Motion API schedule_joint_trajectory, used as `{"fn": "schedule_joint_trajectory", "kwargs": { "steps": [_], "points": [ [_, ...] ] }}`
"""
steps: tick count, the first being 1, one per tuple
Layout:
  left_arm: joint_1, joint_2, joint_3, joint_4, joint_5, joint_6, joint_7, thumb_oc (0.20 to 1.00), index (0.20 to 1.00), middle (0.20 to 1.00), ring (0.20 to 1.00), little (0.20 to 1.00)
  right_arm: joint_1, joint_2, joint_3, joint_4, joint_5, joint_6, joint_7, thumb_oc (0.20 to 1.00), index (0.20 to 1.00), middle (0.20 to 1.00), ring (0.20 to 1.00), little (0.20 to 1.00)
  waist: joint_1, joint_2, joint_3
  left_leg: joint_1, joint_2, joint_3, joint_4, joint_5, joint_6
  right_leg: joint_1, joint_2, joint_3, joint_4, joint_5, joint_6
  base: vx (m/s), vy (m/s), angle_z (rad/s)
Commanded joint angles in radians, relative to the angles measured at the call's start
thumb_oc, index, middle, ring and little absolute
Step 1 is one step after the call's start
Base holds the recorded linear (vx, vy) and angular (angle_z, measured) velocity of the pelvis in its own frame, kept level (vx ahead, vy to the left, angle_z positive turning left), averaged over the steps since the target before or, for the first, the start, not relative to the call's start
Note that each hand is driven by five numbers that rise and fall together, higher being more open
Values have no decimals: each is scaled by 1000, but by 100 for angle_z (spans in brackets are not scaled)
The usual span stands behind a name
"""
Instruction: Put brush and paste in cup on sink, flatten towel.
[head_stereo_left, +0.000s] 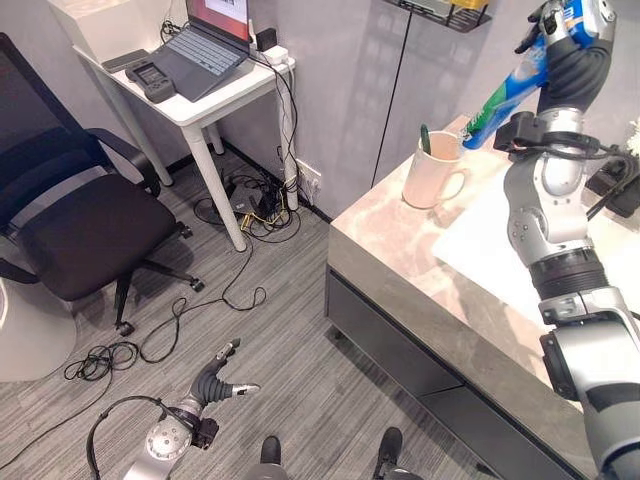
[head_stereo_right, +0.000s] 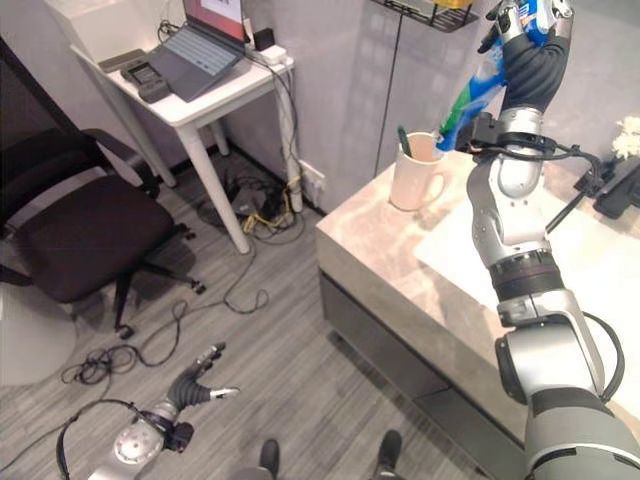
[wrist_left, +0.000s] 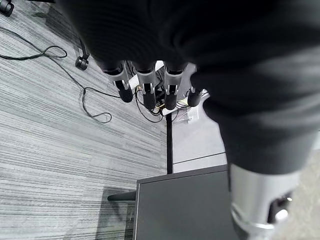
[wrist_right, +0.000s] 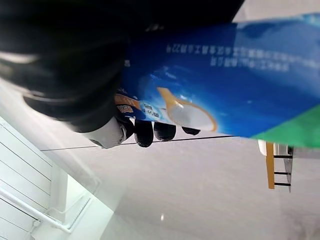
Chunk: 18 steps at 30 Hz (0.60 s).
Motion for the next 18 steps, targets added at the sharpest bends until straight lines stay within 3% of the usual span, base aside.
{"fn": "schedule_joint_trajectory", "kwargs": {
  "steps": [1, 18],
  "points": [
    [-23, 62, -20, -31, -20, -41, -16, 1000, 1000, 1000, 1000, 1000, -210, -43, 33, 48, 18, -21, 14, 200, 200, 200, 200, 200, 31, -43, -1, 1, 9, -35, 1, -13, -20, 114, -25, -5, 2, -60, 69, 0, 0, 0],
    [-32, 50, -83, 49, 11, -37, -24, 1000, 1000, 1000, 1000, 1000, -266, -101, 66, 128, -30, -12, -28, 200, 200, 200, 200, 200, 58, -46, 11, -46, 15, -73, 1, 7, -37, 103, -19, -46, 2, -63, 73, 11, -7, 7]
  ]
}}
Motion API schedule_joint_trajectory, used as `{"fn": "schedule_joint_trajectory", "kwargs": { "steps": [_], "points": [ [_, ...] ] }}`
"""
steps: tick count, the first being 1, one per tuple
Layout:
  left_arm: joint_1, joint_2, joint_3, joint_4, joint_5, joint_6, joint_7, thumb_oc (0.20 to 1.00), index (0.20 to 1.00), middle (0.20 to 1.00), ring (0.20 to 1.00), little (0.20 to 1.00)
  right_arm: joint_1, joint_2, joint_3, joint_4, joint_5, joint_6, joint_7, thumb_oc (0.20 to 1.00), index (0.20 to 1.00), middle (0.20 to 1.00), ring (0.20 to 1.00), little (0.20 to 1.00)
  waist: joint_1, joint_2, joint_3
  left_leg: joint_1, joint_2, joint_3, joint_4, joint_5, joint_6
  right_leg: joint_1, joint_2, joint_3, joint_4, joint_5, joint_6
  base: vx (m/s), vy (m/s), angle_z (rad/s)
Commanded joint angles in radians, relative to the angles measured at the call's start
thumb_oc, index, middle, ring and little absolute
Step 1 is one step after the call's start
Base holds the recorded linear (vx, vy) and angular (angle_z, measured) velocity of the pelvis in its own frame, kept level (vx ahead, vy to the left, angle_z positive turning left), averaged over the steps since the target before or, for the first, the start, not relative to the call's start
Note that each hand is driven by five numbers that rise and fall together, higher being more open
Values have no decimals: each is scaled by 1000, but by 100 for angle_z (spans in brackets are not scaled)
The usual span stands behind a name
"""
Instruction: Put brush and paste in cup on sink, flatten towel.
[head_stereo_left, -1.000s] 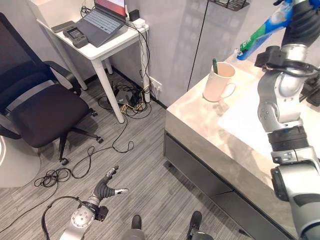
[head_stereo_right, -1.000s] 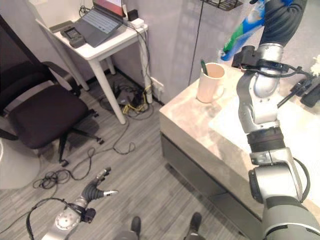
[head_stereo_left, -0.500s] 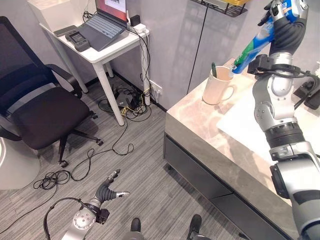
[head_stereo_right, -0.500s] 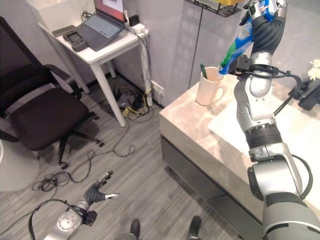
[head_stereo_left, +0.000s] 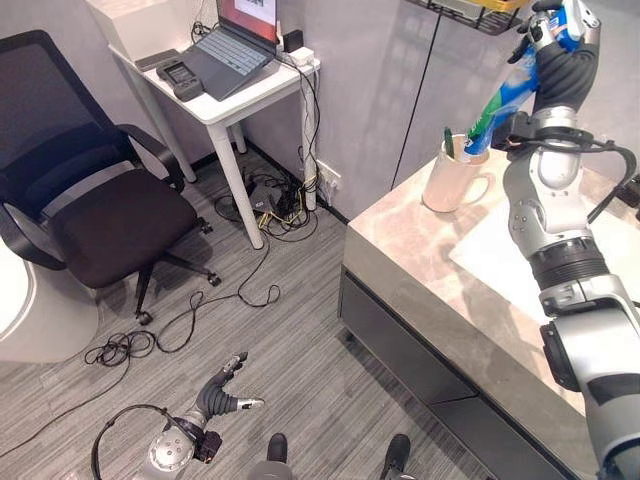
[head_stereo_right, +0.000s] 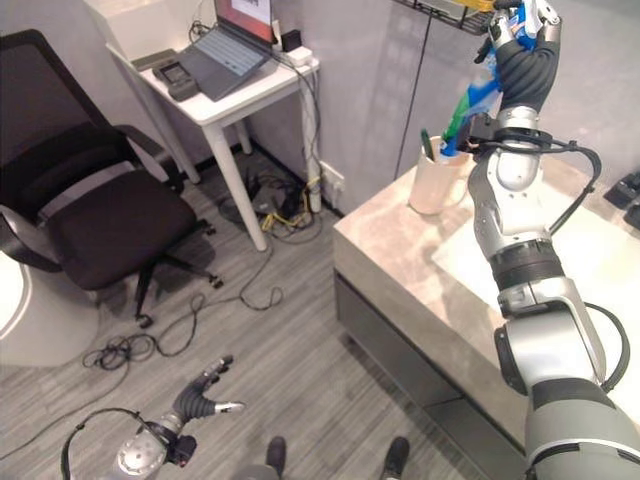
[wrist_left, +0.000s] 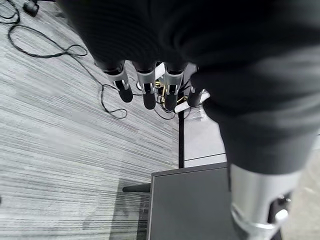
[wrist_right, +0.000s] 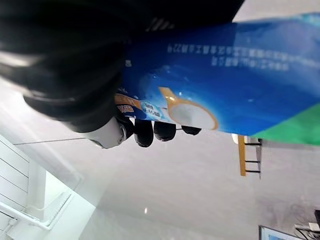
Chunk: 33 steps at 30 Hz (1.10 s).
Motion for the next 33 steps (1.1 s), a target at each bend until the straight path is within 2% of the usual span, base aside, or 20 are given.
{"fn": "schedule_joint_trajectory", "kwargs": {
  "steps": [1, 13, 28, 33],
  "points": [
    [-46, 50, -39, 1, 12, -35, 4, 1000, 1000, 1000, 1000, 1000, -200, -92, 16, 18, -27, -50, -29, 200, 200, 200, 200, 200, 26, -60, 25, 3, 13, -30, 1, -1, -29, 123, -18, -4, -1, -60, 73, 14, -6, 6],
    [-82, 47, -68, 28, 20, -36, 3, 1000, 1000, 1000, 1000, 1000, -237, -170, 58, 33, -64, -40, -42, 200, 200, 200, 200, 200, 27, -51, 29, -49, 8, -80, 1, 19, -44, 118, -28, -52, -1, -61, 78, 17, -6, 13],
    [-94, 42, -75, 26, 47, -41, 21, 1000, 1000, 1000, 1000, 1000, -183, -144, 5, -11, -46, -60, -51, 200, 200, 200, 200, 200, 12, -34, 46, -50, 2, -87, 1, 18, -42, 124, -33, -60, -1, -67, 77, 6, -1, 2],
    [-80, 44, -62, 2, 42, -37, 16, 1000, 1000, 1000, 1000, 1000, -170, -151, 30, -52, -88, -49, -45, 200, 200, 200, 200, 200, 5, -36, 47, -42, 4, -77, 1, 14, -39, 127, -31, -50, -1, -67, 74, 0, 0, 0]
  ]
}}
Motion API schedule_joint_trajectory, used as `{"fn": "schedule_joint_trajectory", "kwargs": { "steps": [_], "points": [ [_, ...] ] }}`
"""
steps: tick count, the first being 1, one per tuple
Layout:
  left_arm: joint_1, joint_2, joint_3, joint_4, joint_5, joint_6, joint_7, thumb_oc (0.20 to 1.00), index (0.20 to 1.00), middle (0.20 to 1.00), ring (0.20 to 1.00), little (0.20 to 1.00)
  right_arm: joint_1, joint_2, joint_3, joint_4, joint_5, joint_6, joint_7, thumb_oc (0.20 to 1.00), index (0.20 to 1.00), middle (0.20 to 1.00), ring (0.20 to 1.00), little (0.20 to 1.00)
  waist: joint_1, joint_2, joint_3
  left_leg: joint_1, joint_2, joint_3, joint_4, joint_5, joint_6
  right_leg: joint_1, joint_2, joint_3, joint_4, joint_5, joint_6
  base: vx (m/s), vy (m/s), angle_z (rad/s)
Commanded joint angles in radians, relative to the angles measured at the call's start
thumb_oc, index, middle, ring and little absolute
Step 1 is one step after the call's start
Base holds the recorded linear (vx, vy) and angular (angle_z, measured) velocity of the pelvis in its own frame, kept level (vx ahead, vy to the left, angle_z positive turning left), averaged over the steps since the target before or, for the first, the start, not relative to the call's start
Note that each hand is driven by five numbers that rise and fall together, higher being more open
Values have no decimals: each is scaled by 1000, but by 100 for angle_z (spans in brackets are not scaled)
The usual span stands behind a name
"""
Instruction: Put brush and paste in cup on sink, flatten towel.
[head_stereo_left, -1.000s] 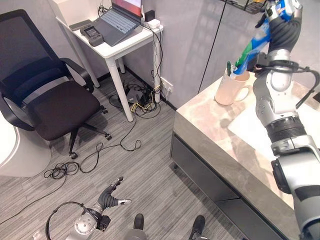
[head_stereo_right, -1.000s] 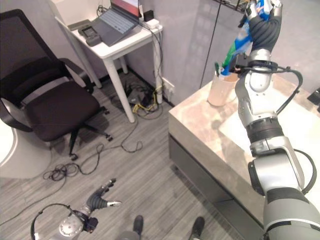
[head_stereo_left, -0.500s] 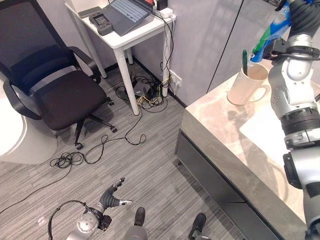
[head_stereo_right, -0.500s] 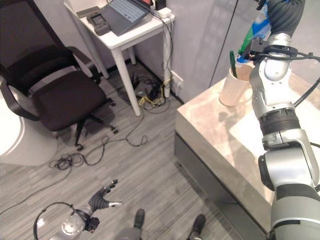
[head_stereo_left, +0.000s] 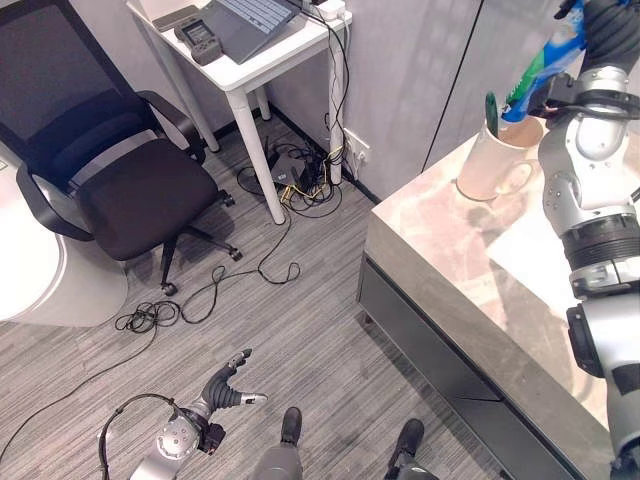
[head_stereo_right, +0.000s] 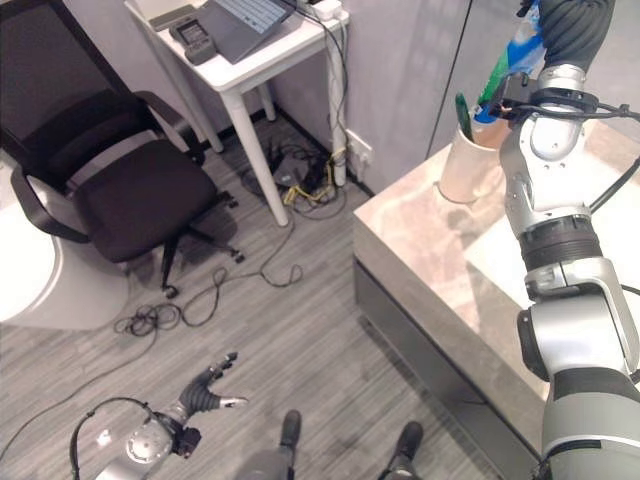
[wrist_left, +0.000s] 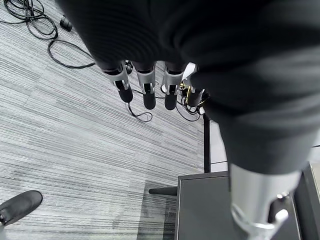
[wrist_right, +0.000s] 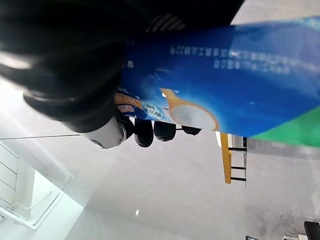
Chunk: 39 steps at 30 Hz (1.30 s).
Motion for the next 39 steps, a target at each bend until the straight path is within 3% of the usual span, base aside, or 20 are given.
{"fn": "schedule_joint_trajectory", "kwargs": {
  "steps": [1, 19, 39],
  "points": [
    [-24, 47, -24, -37, 29, -37, 13, 1000, 1000, 1000, 1000, 1000, -100, -63, 19, -74, -47, -49, -8, 200, 200, 200, 200, 200, 7, -94, 13, 22, 2, -5, 1, 1, -35, 141, -28, 24, -1, -54, 72, 0, 0, 0],
    [46, 90, 44, -236, -5, -35, -23, 1000, 1000, 1000, 1000, 1000, -35, -48, 9, -94, -109, -29, -8, 200, 200, 200, 200, 200, -2, -82, 27, 24, 0, -1, 1, -3, -27, 134, -34, 33, -1, -52, 68, -1, 1, 0],
    [22, 54, 19, -166, 14, -29, -4, 1000, 1000, 1000, 1000, 1000, 29, -6, -19, -61, -102, -17, 1, 200, 200, 200, 200, 200, -18, -68, 33, 38, -7, 12, 1, -11, -20, 137, -40, 43, -1, -49, 66, -4, 1, -1]
  ]
}}
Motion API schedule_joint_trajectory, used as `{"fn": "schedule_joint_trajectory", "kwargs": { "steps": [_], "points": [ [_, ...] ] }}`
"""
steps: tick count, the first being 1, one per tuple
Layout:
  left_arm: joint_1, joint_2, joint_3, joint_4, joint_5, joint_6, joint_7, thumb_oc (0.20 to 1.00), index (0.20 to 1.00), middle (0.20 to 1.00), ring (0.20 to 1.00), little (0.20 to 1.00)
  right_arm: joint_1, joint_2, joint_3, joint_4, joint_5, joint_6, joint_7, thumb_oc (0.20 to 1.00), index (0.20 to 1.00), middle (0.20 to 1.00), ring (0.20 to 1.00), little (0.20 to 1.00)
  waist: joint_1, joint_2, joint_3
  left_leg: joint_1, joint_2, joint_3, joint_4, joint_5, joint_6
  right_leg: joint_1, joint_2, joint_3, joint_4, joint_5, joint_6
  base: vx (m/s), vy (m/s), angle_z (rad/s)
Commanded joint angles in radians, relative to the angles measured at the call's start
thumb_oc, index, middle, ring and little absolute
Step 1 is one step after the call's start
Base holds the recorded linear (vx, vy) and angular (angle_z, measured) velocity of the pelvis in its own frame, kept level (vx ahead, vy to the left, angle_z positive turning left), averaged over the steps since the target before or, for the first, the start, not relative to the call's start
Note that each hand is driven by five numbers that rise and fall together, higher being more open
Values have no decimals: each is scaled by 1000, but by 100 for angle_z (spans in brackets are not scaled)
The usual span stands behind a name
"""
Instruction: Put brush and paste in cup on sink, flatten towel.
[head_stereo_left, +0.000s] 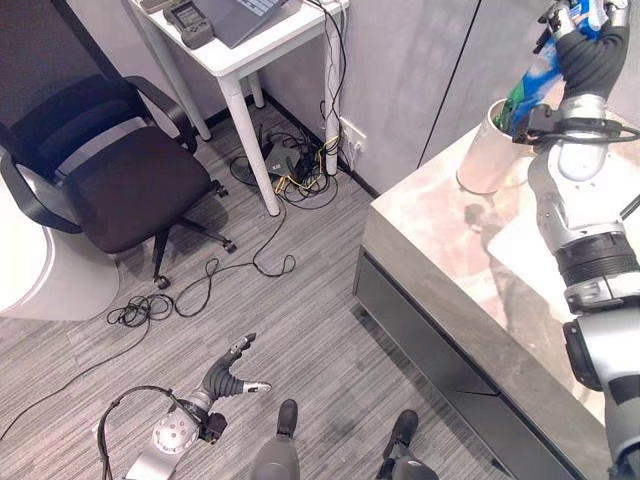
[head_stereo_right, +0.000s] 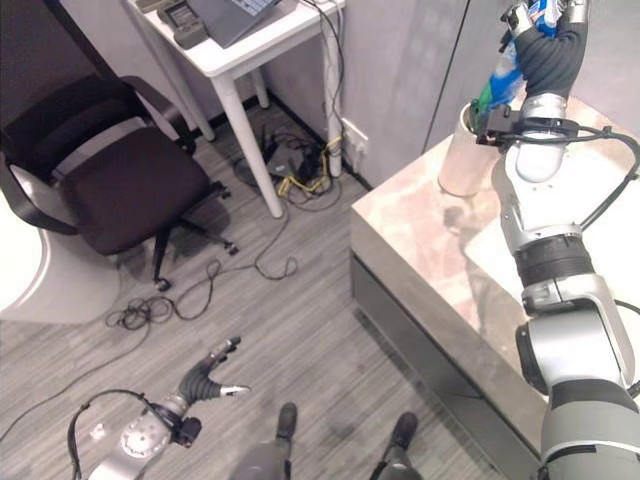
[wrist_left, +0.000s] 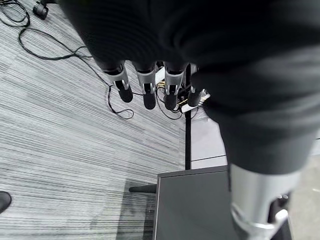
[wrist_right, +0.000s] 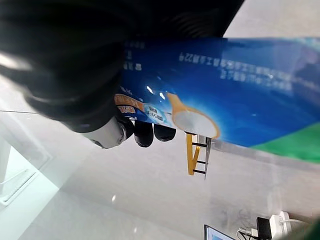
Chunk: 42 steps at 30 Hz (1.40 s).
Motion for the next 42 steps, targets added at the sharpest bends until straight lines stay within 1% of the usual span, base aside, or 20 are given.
{"fn": "schedule_joint_trajectory", "kwargs": {
  "steps": [1, 8, 9, 10, 11, 12, 13, 28, 35, 37, 42],
  "points": [
    [-13, 34, -22, -27, 19, -30, 6, 1000, 1000, 1000, 1000, 1000, -58, -11, -18, -26, -8, -41, 10, 200, 200, 200, 200, 200, -15, -53, -6, 23, -5, -5, 0, -10, -20, 134, -38, 24, -1, -50, 67, -21, 2, -6],
    [-22, 43, -29, -36, 20, -35, 4, 1000, 1000, 1000, 1000, 1000, -61, 1, -21, 23, 18, -37, 22, 200, 200, 200, 200, 200, -12, -52, -3, 23, -4, -7, 0, -8, -21, 136, -37, 23, -1, -50, 65, -3, 0, -1],
    [-22, 41, -30, -38, 14, -33, 0, 1000, 1000, 1000, 1000, 1000, -68, 2, -21, 46, 33, -38, 29, 517, 517, 517, 517, 517, -10, -52, -3, 23, -4, -11, 0, -7, -22, 139, -36, 19, -1, -51, 64, 0, 0, 0],
    [-22, 41, -30, -37, 12, -32, -2, 1000, 1000, 1000, 1000, 1000, -68, 4, -24, 53, 40, -37, 32, 545, 545, 545, 545, 545, -9, -52, -4, 23, -4, -12, 0, -7, -22, 140, -36, 19, -1, -52, 63, -13, -3, 4],
    [-22, 41, -30, -38, 11, -32, -2, 1000, 1000, 1000, 1000, 1000, -69, 3, -23, 54, 42, -37, 33, 696, 696, 696, 696, 696, -9, -52, -4, 23, -4, -12, 0, -7, -22, 140, -36, 19, -1, -52, 63, 0, 0, 0],
    [-23, 42, -30, -37, 9, -31, -2, 1000, 1000, 1000, 1000, 1000, -70, 5, -27, 70, 52, -38, 33, 922, 922, 922, 922, 922, -8, -53, -4, 23, -5, -14, 0, -7, -21, 141, -34, 17, -1, -52, 62, 0, 0, 0],
    [-25, 42, -31, -36, 8, -29, -4, 1000, 1000, 1000, 1000, 1000, -73, 4, -25, 80, 54, -36, 33, 1000, 1000, 1000, 1000, 1000, -8, -54, -5, 23, -4, -15, 0, -7, -21, 142, -34, 16, -1, -52, 62, 0, 0, 0],
    [-26, 37, -31, -29, -5, -20, -13, 1000, 1000, 1000, 1000, 1000, -93, -1, -27, 108, 31, -27, 11, 1000, 1000, 1000, 1000, 1000, -8, -68, -13, 35, -3, -13, 0, -11, -20, 151, -29, 18, -1, -52, 60, -3, 2, 1],
    [-42, 51, -33, -29, 16, -17, -13, 1000, 1000, 1000, 1000, 1000, -100, -36, -61, 64, -71, -14, -80, 1000, 1000, 1000, 1000, 1000, -19, -76, -27, 53, -3, -7, 0, -18, -18, 163, -30, 28, -1, -51, 61, 0, 0, 0],
    [-33, 59, -35, -38, 26, -21, -15, 1000, 1000, 1000, 1000, 1000, -83, -67, -88, 1, -154, -11, -136, 1000, 1000, 1000, 1000, 1000, -25, -78, -32, 57, -5, -7, 0, -19, -16, 165, -30, 31, -1, -50, 62, -21, 26, -7],
    [-39, 59, -47, -5, 61, -24, -7, 1000, 1000, 1000, 1000, 1000, -25, -118, -156, -85, -291, -3, -237, 1000, 1000, 1000, 1000, 1000, -39, -79, -36, 59, -9, -5, 0, -21, -12, 166, -35, 32, -1, -45, 66, -36, 36, -2]
  ]
}}
